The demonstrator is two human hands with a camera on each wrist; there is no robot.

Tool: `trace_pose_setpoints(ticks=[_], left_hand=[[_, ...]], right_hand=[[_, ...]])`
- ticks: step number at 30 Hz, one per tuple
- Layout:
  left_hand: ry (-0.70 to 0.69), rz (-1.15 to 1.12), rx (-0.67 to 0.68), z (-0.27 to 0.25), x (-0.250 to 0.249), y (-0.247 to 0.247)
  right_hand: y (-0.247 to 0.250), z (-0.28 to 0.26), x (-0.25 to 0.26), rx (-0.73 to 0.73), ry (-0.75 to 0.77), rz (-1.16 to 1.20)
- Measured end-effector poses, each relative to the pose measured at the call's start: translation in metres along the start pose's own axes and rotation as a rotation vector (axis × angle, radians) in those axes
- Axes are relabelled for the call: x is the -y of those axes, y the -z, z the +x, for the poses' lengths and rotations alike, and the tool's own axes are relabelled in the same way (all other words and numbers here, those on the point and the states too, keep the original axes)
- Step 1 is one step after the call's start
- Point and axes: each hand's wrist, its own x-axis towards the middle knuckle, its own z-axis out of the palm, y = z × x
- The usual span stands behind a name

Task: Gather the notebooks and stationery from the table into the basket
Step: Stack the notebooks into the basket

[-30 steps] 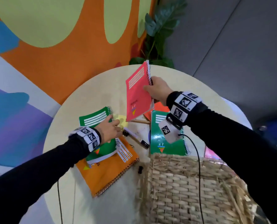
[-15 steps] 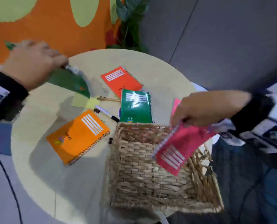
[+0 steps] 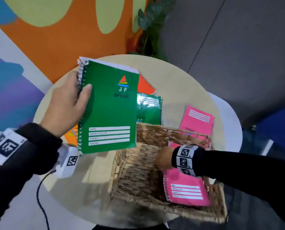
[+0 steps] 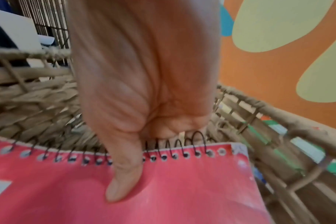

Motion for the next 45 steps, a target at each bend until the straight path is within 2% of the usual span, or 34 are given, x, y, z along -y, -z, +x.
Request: trace_pose_setpoints(ticks=[3,4,5,7,9,11,12,13,16,17,19,21,23,25,29,31,35,37,41,43,45], left_hand=[[0.035,-0.090,0.100,-0.021,0.001,-0.019],[0.044,-0.113,0.123,-0.027,0.001,-0.024],[0.048,-0.128,0.137,-0.031,0.000,-0.029],[0.046,-0.141,0.162,-0.039,-0.003,-0.037],[0.045,-0.163,0.185,-0.043,-0.010,-0.045],[0.030,-0.222,0.211,-0.044,-0.023,-0.055],[0.017,-0.269,0.231,-0.043,-0.031,-0.060],[0.005,-0.339,0.255,-0.041,-0.039,-0.065],[0.006,-0.600,0.400,-0.038,-0.058,-0.078],[-0.003,-0.637,0.475,-0.037,-0.060,-0.081],[-0.027,-0.533,0.617,-0.034,-0.057,-0.083],[-0.005,-0.453,0.643,-0.032,-0.046,-0.082],[0.030,-0.408,0.540,-0.031,-0.027,-0.081],[0.068,-0.297,0.476,-0.032,-0.005,-0.079],[0.205,-0.153,0.440,-0.041,0.038,-0.074],[0.257,-0.115,0.465,-0.047,0.053,-0.071],[0.347,-0.084,0.505,-0.053,0.076,-0.066],[0.356,-0.046,0.548,-0.052,0.086,-0.066],[0.264,0.198,0.693,-0.037,0.104,-0.084],[0.227,0.323,0.775,-0.024,0.110,-0.100],[0.249,0.422,0.835,-0.011,0.112,-0.116]], right_hand=[[-0.010,0.013,0.006,-0.084,0.054,-0.177],[-0.014,0.016,0.003,-0.164,0.044,-0.158],[-0.019,0.016,-0.004,-0.256,0.022,-0.043],[-0.025,-0.003,-0.020,-0.441,0.009,0.364],[-0.027,-0.037,-0.036,-0.635,0.075,1.015],[-0.028,-0.067,-0.042,-0.730,0.181,1.633],[-0.028,-0.078,-0.042,-0.753,0.211,1.840],[-0.030,-0.086,-0.042,-0.768,0.234,1.969],[-0.032,-0.104,-0.036,-0.842,0.261,2.108],[-0.038,-0.108,-0.036,-0.850,0.259,2.162],[-0.058,-0.113,-0.037,-0.816,0.269,2.251],[-0.084,-0.109,-0.037,-0.702,0.251,2.258],[-0.106,-0.097,-0.032,-0.583,0.170,2.256],[-0.123,-0.080,-0.025,-0.493,0.043,2.253],[-0.145,-0.045,-0.015,-0.316,-0.277,2.192],[-0.151,-0.035,-0.010,-0.281,-0.408,2.128],[-0.157,-0.021,-0.002,-0.314,-0.562,2.082],[-0.156,-0.016,-0.002,-0.325,-0.599,1.907],[-0.136,-0.030,-0.002,-0.257,-0.646,1.297],[-0.122,-0.038,-0.002,-0.267,-0.653,1.111],[-0.100,-0.050,-0.011,-0.290,-0.658,1.013]])
